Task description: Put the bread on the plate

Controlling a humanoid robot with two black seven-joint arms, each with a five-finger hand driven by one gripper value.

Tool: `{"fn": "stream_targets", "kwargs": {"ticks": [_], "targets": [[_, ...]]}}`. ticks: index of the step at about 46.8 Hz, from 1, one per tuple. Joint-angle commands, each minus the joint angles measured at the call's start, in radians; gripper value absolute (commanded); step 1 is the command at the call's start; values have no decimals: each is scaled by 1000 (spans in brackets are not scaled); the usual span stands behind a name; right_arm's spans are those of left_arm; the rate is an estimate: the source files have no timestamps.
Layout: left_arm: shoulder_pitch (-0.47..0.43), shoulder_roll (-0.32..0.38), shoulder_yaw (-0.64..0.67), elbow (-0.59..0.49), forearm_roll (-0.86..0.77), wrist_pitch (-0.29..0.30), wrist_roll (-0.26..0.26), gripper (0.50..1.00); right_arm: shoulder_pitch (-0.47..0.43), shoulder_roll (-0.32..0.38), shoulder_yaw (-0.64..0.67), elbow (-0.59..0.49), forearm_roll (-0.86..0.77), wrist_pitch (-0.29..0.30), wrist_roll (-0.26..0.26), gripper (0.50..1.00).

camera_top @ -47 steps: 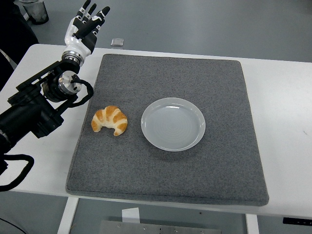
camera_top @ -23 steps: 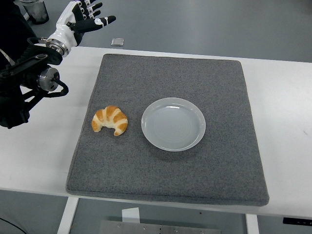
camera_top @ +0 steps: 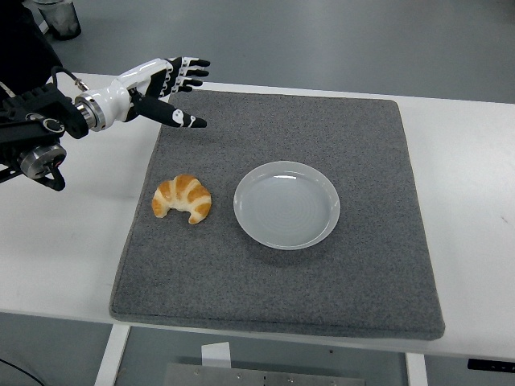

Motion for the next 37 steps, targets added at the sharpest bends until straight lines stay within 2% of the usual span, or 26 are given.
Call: {"fn": "stream_targets", "kwargs": {"ticks": [1,10,14,37], "targets": [[-9,26,38,-21,70,-1,0,1000,0,0,0,0,0,-1,0,952],[-11,58,87,-29,340,-4,0,1000,0,0,0,0,0,1,-1,952],[-12,66,99,-45,409,-4,0,1000,0,0,0,0,0,-1,0,952],[-18,48,127,-63,448,-3,10,1000,0,0,1,0,0,-1,-1,952]]}}
